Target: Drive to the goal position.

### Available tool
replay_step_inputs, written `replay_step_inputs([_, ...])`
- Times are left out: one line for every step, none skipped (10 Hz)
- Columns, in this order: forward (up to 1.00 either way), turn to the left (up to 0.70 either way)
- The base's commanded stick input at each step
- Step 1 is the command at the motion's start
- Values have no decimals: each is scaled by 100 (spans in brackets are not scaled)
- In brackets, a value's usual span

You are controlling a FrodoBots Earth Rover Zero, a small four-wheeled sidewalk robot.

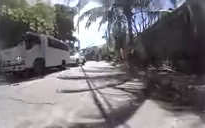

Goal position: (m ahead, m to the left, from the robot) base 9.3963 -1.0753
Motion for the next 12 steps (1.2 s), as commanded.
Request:
replay_step_inputs([100, -24])
replay_step_inputs([100, -40])
replay_step_inputs([100, -40])
replay_step_inputs([100, -39])
replay_step_inputs([100, -9])
replay_step_inputs([100, 6])
replay_step_inputs([100, 7])
replay_step_inputs([100, 9])
replay_step_inputs([100, 13])
replay_step_inputs([100, 0])
replay_step_inputs([100, 0])
replay_step_inputs([100, 13])
